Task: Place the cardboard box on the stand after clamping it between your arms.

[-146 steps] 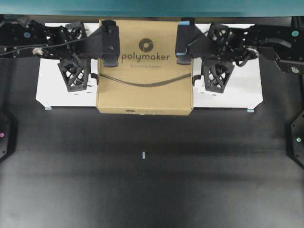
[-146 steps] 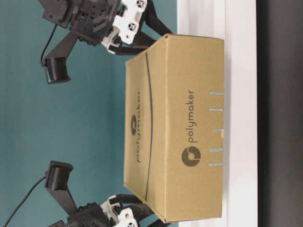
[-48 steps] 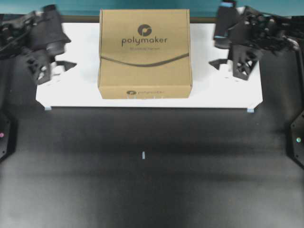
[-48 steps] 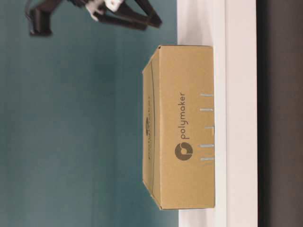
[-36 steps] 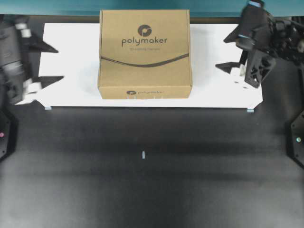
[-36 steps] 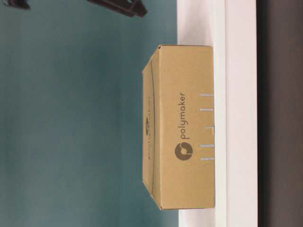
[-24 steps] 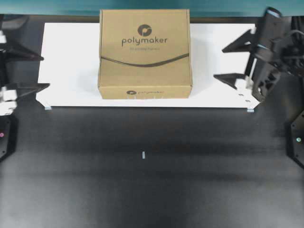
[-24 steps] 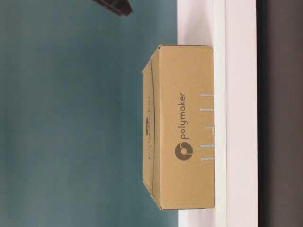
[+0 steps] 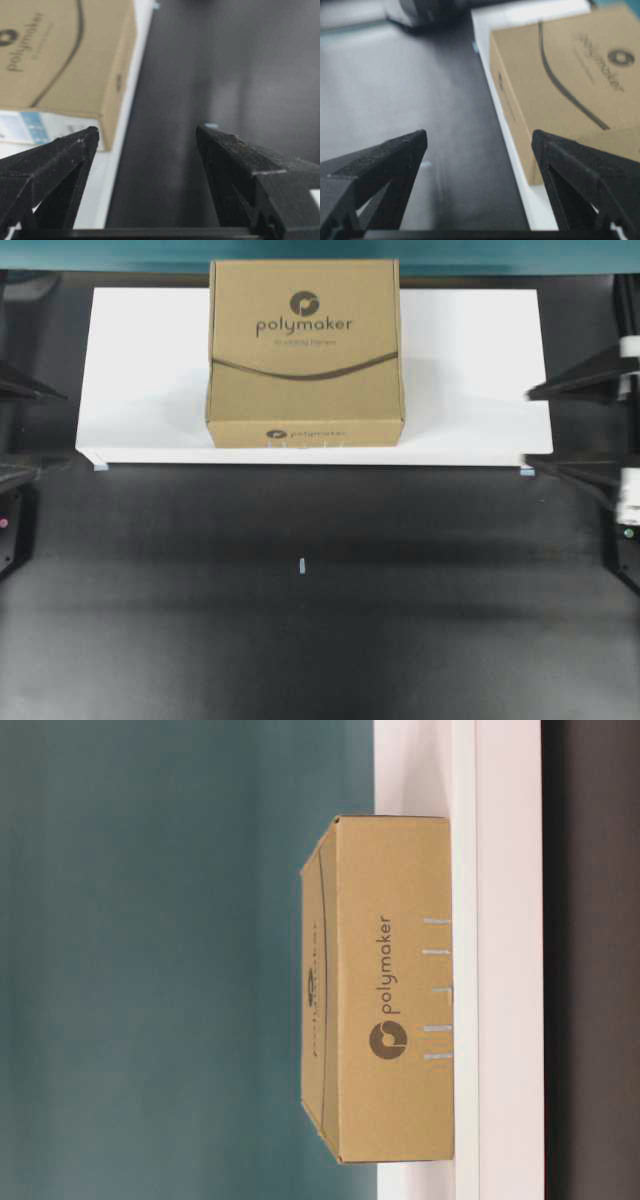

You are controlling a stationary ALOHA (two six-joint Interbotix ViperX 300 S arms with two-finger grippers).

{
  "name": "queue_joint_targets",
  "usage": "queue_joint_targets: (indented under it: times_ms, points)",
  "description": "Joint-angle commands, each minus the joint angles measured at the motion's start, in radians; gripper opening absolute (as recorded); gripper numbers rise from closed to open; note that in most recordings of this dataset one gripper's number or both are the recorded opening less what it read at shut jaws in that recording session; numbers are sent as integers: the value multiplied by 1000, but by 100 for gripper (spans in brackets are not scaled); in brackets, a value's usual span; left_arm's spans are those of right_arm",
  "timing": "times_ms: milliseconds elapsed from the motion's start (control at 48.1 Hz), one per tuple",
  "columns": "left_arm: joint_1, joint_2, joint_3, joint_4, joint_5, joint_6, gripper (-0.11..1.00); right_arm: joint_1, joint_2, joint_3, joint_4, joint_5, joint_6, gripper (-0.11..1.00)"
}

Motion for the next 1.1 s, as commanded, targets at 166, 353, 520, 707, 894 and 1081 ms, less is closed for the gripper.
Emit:
queue_joint_targets:
  times_ms: [166,353,520,707,894,1081]
  points:
    - [-25,-11,-17,0,-6,-2,77,46,-201,77,2,37,8,81]
    - [-25,-52,-14,-2,6,-2,77,83,-275,126,5,87,14,81]
    - [-25,-64,-17,-2,34,-5,77,181,-275,141,25,95,18,81]
    - [-23,-63,-15,-2,34,-28,77,350,-272,141,71,67,20,78]
    - [-23,-57,-11,-2,34,-38,77,373,-276,144,46,110,18,76]
    - [-23,-52,-9,0,34,-41,77,166,-291,163,-29,115,17,76]
